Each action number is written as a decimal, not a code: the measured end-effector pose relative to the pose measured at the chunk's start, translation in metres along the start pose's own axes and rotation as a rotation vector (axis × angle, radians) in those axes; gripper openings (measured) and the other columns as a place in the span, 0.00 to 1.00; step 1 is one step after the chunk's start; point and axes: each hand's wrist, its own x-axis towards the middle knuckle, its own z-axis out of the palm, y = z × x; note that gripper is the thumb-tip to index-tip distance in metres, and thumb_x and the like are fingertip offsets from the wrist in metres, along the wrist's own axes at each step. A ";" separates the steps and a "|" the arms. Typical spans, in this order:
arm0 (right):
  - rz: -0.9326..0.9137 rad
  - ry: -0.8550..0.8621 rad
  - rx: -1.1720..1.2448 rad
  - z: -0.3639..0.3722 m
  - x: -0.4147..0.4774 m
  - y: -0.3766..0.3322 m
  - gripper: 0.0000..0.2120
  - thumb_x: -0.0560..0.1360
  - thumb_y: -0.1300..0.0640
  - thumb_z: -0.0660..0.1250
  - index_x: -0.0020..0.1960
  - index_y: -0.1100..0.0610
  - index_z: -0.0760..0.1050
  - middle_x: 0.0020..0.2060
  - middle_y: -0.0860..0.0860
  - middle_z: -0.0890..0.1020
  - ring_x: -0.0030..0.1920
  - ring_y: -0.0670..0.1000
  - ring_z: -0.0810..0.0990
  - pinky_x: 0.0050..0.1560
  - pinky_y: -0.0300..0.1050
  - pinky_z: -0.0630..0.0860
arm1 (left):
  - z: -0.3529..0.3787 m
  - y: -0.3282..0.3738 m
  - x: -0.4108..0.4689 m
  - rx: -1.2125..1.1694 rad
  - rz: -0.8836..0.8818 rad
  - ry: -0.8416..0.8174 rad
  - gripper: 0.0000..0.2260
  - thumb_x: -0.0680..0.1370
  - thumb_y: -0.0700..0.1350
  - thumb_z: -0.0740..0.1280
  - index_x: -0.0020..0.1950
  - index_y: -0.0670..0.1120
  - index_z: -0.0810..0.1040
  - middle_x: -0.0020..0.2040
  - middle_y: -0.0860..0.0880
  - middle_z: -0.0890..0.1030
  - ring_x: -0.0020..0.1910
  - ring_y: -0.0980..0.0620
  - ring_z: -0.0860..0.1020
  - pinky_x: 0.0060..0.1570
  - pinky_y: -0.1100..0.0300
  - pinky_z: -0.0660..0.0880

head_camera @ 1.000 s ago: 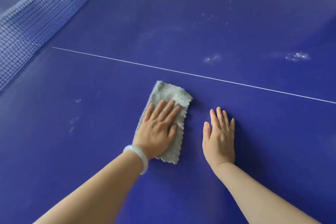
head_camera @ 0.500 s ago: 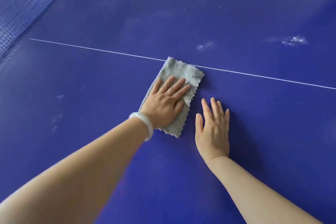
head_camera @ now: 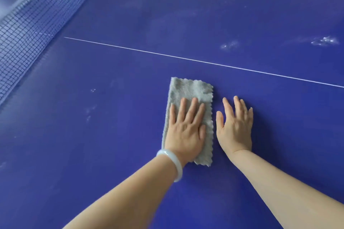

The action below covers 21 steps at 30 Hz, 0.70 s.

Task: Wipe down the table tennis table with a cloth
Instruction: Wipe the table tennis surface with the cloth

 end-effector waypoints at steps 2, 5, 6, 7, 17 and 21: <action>-0.014 -0.015 -0.015 -0.001 0.000 0.001 0.24 0.83 0.49 0.58 0.76 0.57 0.66 0.77 0.60 0.62 0.78 0.61 0.58 0.78 0.62 0.49 | 0.004 0.015 -0.033 -0.019 0.167 -0.059 0.26 0.82 0.55 0.51 0.81 0.54 0.51 0.81 0.53 0.51 0.80 0.47 0.44 0.76 0.40 0.49; -0.020 -0.038 -0.030 -0.001 0.001 0.000 0.25 0.82 0.49 0.58 0.77 0.56 0.64 0.78 0.60 0.60 0.79 0.60 0.56 0.78 0.60 0.47 | -0.006 -0.045 -0.066 0.037 0.224 -0.035 0.26 0.82 0.56 0.51 0.80 0.56 0.52 0.81 0.56 0.51 0.80 0.50 0.47 0.76 0.43 0.48; -0.016 -0.040 -0.031 0.000 0.001 0.000 0.26 0.82 0.48 0.58 0.77 0.56 0.64 0.78 0.60 0.60 0.79 0.60 0.56 0.79 0.60 0.47 | -0.012 -0.075 -0.075 0.064 0.132 -0.018 0.26 0.82 0.56 0.51 0.80 0.57 0.52 0.80 0.57 0.51 0.80 0.51 0.47 0.77 0.44 0.49; -0.013 -0.039 -0.033 0.000 0.001 -0.001 0.26 0.82 0.48 0.57 0.77 0.56 0.64 0.78 0.60 0.60 0.79 0.60 0.56 0.79 0.60 0.47 | -0.020 -0.106 -0.082 0.085 -0.001 0.009 0.27 0.81 0.57 0.49 0.80 0.57 0.52 0.80 0.57 0.51 0.80 0.51 0.48 0.77 0.44 0.49; -0.013 0.011 -0.018 0.006 0.003 -0.001 0.25 0.81 0.49 0.60 0.76 0.57 0.66 0.77 0.61 0.62 0.78 0.61 0.58 0.77 0.63 0.49 | -0.016 -0.047 -0.130 -0.040 -0.204 0.035 0.30 0.78 0.53 0.54 0.80 0.51 0.54 0.81 0.50 0.51 0.80 0.44 0.46 0.75 0.39 0.51; -0.040 -0.088 -0.145 0.000 0.001 -0.002 0.28 0.82 0.48 0.57 0.79 0.59 0.58 0.78 0.62 0.57 0.79 0.62 0.53 0.77 0.63 0.47 | -0.007 -0.031 -0.160 -0.045 0.026 -0.035 0.30 0.80 0.54 0.57 0.80 0.53 0.53 0.81 0.53 0.52 0.80 0.48 0.48 0.74 0.42 0.48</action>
